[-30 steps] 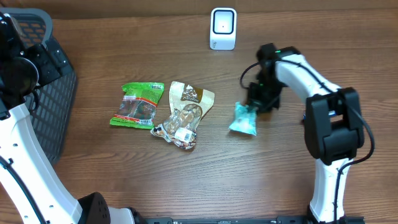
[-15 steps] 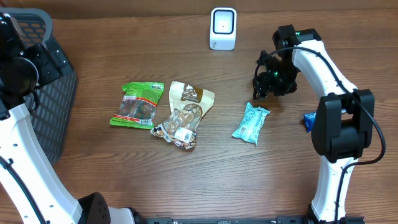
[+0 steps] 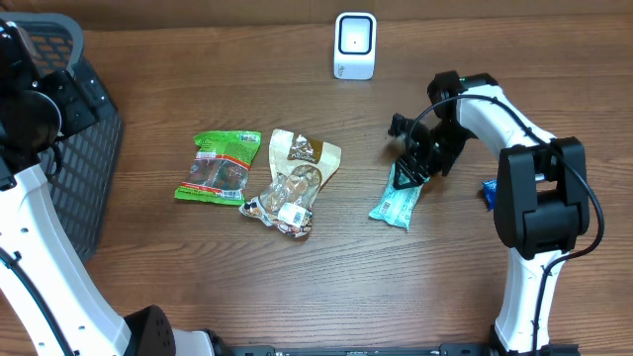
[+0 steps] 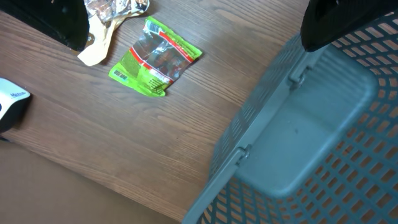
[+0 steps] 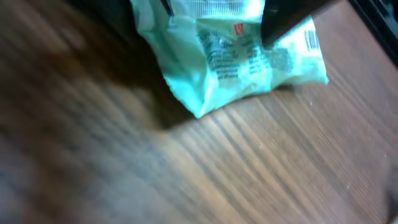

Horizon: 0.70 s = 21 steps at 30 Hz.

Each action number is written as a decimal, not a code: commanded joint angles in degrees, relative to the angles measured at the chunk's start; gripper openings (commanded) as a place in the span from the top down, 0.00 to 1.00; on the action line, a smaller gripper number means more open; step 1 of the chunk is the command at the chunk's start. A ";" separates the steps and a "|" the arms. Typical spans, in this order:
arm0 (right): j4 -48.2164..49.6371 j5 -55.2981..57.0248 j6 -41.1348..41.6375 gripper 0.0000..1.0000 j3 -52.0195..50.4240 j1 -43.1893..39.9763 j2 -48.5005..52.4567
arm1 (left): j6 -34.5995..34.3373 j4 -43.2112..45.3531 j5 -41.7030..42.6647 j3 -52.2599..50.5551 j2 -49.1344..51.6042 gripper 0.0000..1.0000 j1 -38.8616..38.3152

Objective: Scan the item barcode
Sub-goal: 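Lower the right gripper onto the wipes pack and grasp it, then lift the wipes pack with the right gripper up to the scanner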

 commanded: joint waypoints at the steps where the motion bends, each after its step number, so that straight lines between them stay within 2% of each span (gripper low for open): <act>1: 0.46 -1.07 6.82 0.79 -1.18 0.11 0.26 | -0.20 0.11 0.46 0.74 0.15 0.00 0.00; 3: 0.96 -1.09 14.58 0.95 -1.16 0.11 0.26 | -0.20 0.11 0.44 0.74 0.15 0.00 0.00; 8: 3.15 -0.63 33.59 0.96 -1.16 0.04 0.26 | -0.20 0.11 0.44 0.74 0.15 0.00 -0.02; 9: 3.89 1.75 41.22 0.96 -1.16 -0.22 0.26 | -0.20 0.09 0.44 0.74 0.15 0.00 0.00; 10: 4.35 6.91 53.22 0.96 -1.16 -0.83 0.26 | -0.20 0.11 0.46 0.74 0.15 0.00 0.00; 11: 5.01 9.55 58.01 0.96 -1.16 -1.33 0.26 | -0.20 0.11 0.46 0.74 0.15 0.00 0.00; 15: 8.96 10.23 62.62 0.96 -1.16 -2.16 0.26 | -0.20 0.11 0.46 0.74 0.15 0.00 0.00; 16: 9.57 9.84 62.60 0.94 -1.16 -2.16 0.26 | -0.20 0.11 0.44 0.74 0.15 0.00 0.00; 17: 10.40 8.63 62.14 0.87 -1.16 -2.16 0.26 | -0.20 0.11 0.46 0.74 0.15 0.00 0.00; 18: 10.75 7.80 61.26 0.86 -1.16 -2.16 0.26 | -0.20 0.11 0.46 0.74 0.15 0.00 0.00; 20: 11.65 2.01 54.10 0.96 -1.16 -2.14 0.26 | -0.20 0.11 0.46 0.74 0.15 0.00 0.00; 21: 11.58 -1.62 50.71 0.96 -1.16 -2.14 0.26 | -0.20 0.11 0.46 0.74 0.15 0.00 -0.02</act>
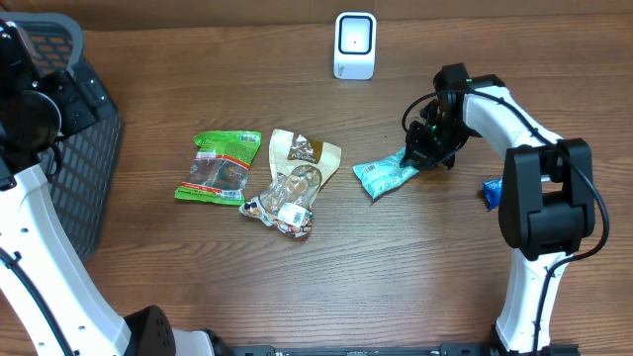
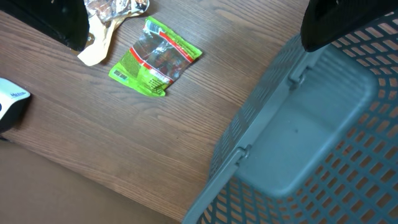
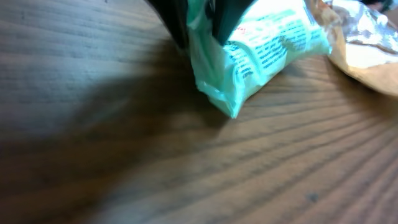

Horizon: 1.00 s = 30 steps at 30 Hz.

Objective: Scan the item barcode
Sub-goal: 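Lift the wipes pack with the right gripper up to the scanner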

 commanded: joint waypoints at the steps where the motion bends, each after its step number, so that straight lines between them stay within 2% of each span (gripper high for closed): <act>1: 1.18 -6.49 -9.53 0.96 -0.52 -0.55 0.83 | -0.20 0.11 0.46 0.74 0.15 0.00 0.00; 3: 1.18 -19.15 -17.68 0.96 -0.46 -1.29 -0.48 | -0.20 0.11 0.44 0.74 0.15 0.00 -0.02; 7: 0.83 -31.21 -23.28 0.96 0.66 -3.54 -6.27 | -0.20 0.11 0.44 0.74 0.15 0.00 0.00; 11: 2.25 -36.06 -23.21 0.96 1.27 -6.47 -16.17 | -0.20 0.11 0.44 0.74 0.15 0.00 0.00; 15: 8.76 -33.42 -16.68 0.96 1.27 -9.70 -26.27 | -0.20 0.11 0.46 0.74 0.15 0.00 0.00; 18: 13.29 -21.92 -7.37 0.96 1.27 -9.75 -33.51 | -0.20 0.11 0.44 0.74 0.15 0.00 0.00; 21: 13.88 -14.47 -1.60 0.96 1.27 -9.25 -37.29 | -0.20 0.11 0.46 0.74 0.15 0.00 0.00; 30: 15.63 -15.13 4.11 0.96 1.27 -8.20 -39.36 | -0.20 0.11 0.44 0.74 0.15 0.00 0.00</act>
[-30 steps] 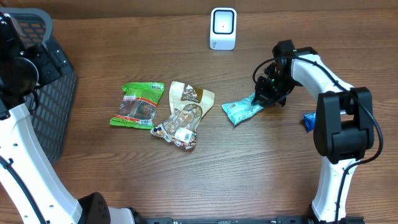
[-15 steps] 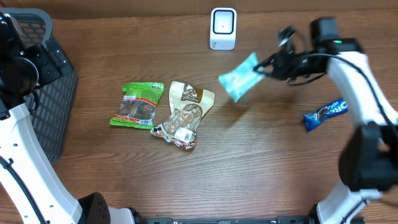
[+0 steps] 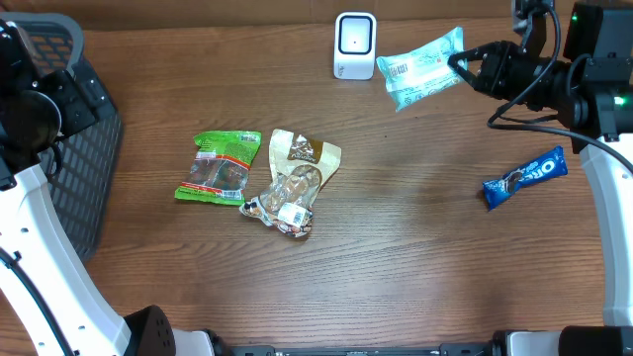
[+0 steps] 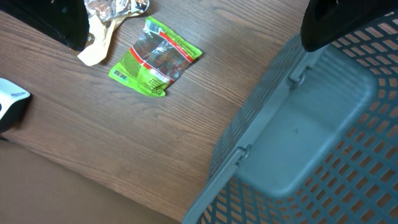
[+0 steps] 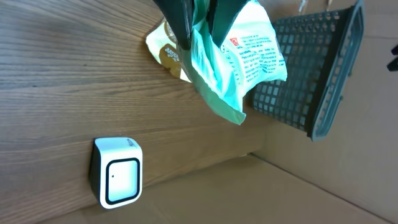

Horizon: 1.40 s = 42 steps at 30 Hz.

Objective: Scan the item barcode
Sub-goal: 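Lift the wipes pack with the right gripper up to the scanner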

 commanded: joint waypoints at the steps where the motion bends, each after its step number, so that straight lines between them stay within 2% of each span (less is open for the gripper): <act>1: 2.54 0.76 3.63 0.96 0.83 2.08 -1.03 | -0.20 0.11 0.44 0.74 0.15 0.00 0.00; 2: 2.99 2.99 3.63 0.96 0.83 3.13 -1.03 | -0.20 0.11 0.44 0.74 0.15 0.00 0.00; 4: 3.13 15.61 3.96 0.96 0.83 7.04 -1.01 | -0.20 0.11 0.44 0.74 0.15 0.00 0.00; 9: 5.27 55.93 5.07 0.96 0.83 20.74 2.25 | -0.20 0.11 0.46 0.74 0.15 0.00 0.00; 11: 8.35 67.08 4.04 0.96 0.81 24.92 4.83 | -0.20 0.09 0.44 0.74 0.15 0.00 0.00; 13: 14.27 75.14 -3.43 0.96 0.83 28.15 8.76 | -0.20 0.11 0.46 0.74 0.15 0.00 0.00; 17: 26.73 83.10 -20.09 0.96 0.83 30.97 17.03 | -0.20 0.11 0.46 0.74 0.15 0.00 0.00; 19: 38.38 89.96 -32.54 0.96 0.83 31.63 23.15 | -0.20 0.11 0.46 0.74 0.15 0.00 0.00; 21: 47.84 90.95 -43.25 0.96 0.83 31.65 27.30 | -0.20 0.11 0.46 0.74 0.15 0.00 0.00; 24: 59.78 90.75 -53.40 0.96 0.83 31.65 32.20 | -0.20 0.11 0.46 0.74 0.15 0.00 0.00; 28: 73.11 82.58 -68.00 0.96 0.83 31.47 38.25 | -0.20 0.11 0.44 0.74 0.15 0.00 0.00; 32: 77.55 76.54 -73.13 0.96 0.83 31.45 40.15 | -0.20 0.11 0.44 0.74 0.15 0.00 0.00; 36: 81.72 73.75 -73.88 0.96 0.83 30.10 41.70 | -0.20 0.11 0.46 0.74 0.15 0.00 0.00; 42: 83.12 68.81 -78.53 0.96 0.83 27.26 43.85 | -0.20 0.11 0.46 0.74 0.15 0.00 0.00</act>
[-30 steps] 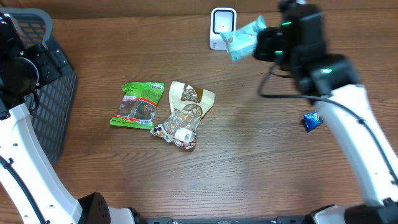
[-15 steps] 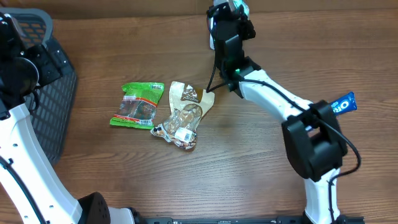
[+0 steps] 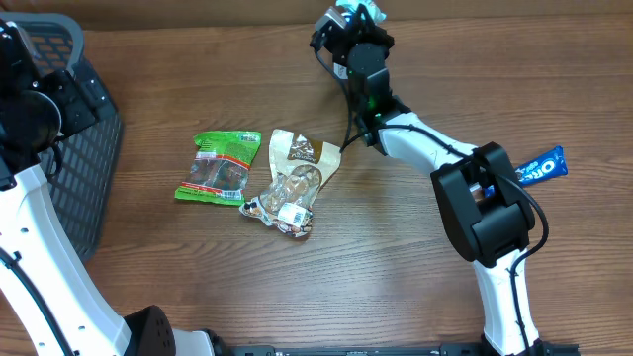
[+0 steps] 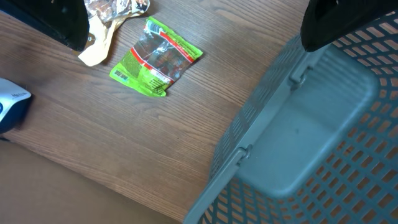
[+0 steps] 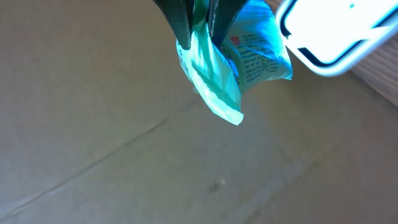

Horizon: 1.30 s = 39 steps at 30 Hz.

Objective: Scan the item barcode
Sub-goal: 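Lift the wipes pack with the right gripper up to the scanner, then hold the wipes pack in front of the scanner window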

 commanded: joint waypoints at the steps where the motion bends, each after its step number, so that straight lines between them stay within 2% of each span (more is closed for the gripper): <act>1: 1.42 -2.89 -2.08 0.96 1.16 -1.07 0.85 | -0.20 0.11 0.26 0.74 0.15 0.00 0.00; 9: 1.29 -9.44 -2.08 0.96 1.16 -1.44 0.85 | -0.20 0.11 0.26 0.74 0.15 0.00 0.00; 26: 0.09 -10.29 -1.33 0.96 1.16 -1.79 1.99 | -0.20 0.11 0.26 0.74 0.15 0.00 0.00; 28: -1.33 -10.01 -3.26 0.96 1.16 -2.27 1.99 | -0.20 0.11 0.28 0.74 0.15 0.00 0.00; 39: -9.27 -9.25 -2.51 0.96 1.14 -2.86 1.99 | -0.20 0.11 0.26 0.74 0.15 0.00 0.00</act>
